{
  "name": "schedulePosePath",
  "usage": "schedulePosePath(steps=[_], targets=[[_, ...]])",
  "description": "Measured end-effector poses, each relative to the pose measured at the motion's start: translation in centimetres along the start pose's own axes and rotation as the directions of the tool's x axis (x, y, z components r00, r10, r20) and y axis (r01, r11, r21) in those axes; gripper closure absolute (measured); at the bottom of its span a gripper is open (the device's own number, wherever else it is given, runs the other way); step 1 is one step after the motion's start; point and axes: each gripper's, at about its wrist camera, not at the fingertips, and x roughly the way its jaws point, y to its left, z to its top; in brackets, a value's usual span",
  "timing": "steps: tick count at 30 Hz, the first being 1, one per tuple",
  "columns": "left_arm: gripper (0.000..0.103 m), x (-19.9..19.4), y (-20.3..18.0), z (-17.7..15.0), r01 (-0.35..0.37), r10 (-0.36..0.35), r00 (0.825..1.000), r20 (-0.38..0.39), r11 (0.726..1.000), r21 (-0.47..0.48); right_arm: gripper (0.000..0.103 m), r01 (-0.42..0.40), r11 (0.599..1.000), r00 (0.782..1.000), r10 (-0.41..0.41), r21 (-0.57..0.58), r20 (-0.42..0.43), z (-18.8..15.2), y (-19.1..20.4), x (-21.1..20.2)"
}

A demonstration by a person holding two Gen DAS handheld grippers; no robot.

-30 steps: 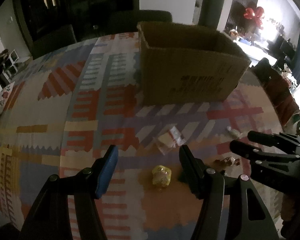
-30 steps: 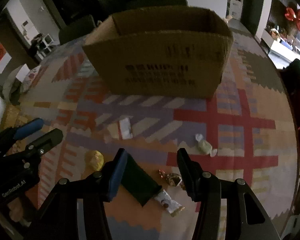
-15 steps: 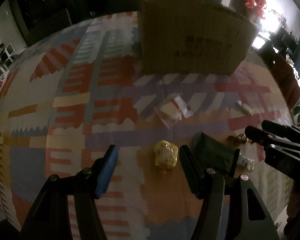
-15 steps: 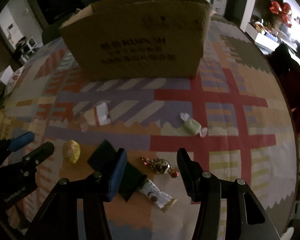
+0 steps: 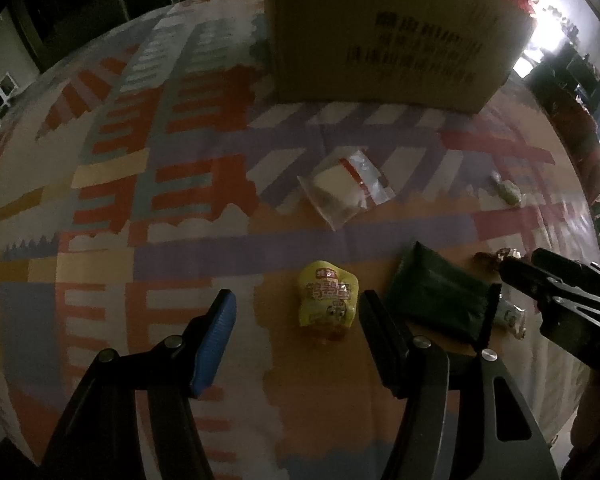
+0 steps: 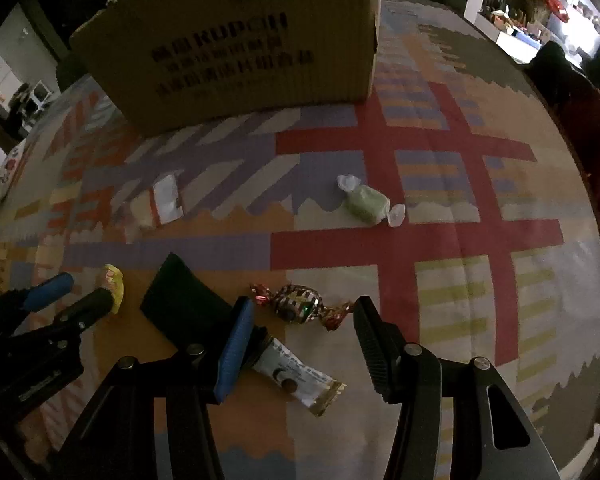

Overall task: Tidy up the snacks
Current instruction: 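Grasp the yellow packet with the left gripper while the right gripper grasps the foil-wrapped candy, then lift both held snacks and carry them over the cardboard box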

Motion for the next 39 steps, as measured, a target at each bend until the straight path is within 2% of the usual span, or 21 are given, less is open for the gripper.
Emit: schedulePosePath(steps=[8,18,21,23,25,32,39], targets=[[0.04,1.6,-0.1,0.4,0.025,-0.025,0.999,-0.042,1.0,-0.011,0.05,0.004,1.0,1.0,-0.004,0.013,-0.024,0.1,-0.1,1.1],[0.042,2.1,-0.4,0.4,0.009,-0.009,1.0,-0.025,1.0,0.017,0.05,0.006,1.0,1.0,-0.006,0.013,-0.03,0.4,-0.3,1.8],[0.052,2.0,-0.3,0.4,-0.006,0.006,1.0,-0.01,0.999,0.038,0.05,0.012,1.0,1.0,-0.012,0.006,-0.025,0.6,-0.2,1.9],[0.063,1.9,-0.3,0.3,-0.005,0.005,1.0,-0.004,0.999,0.041,0.054,0.03,0.999,0.999,-0.03,-0.011,-0.021,0.7,0.0,1.9],[0.067,1.9,-0.3,0.4,-0.004,0.004,1.0,-0.003,0.999,0.046,0.06,0.04,0.999,0.999,-0.04,-0.023,-0.017,1.0,0.4,2.3],[0.068,2.0,-0.3,0.5,-0.005,0.005,1.0,-0.007,0.999,0.039,0.074,0.041,0.998,0.999,-0.041,-0.051,-0.009,1.3,0.9,2.5],[0.068,1.5,-0.6,0.5,-0.019,0.019,1.0,-0.015,0.999,0.037,0.075,0.021,0.998,1.0,-0.021,-0.052,0.0,1.0,0.4,2.3]])
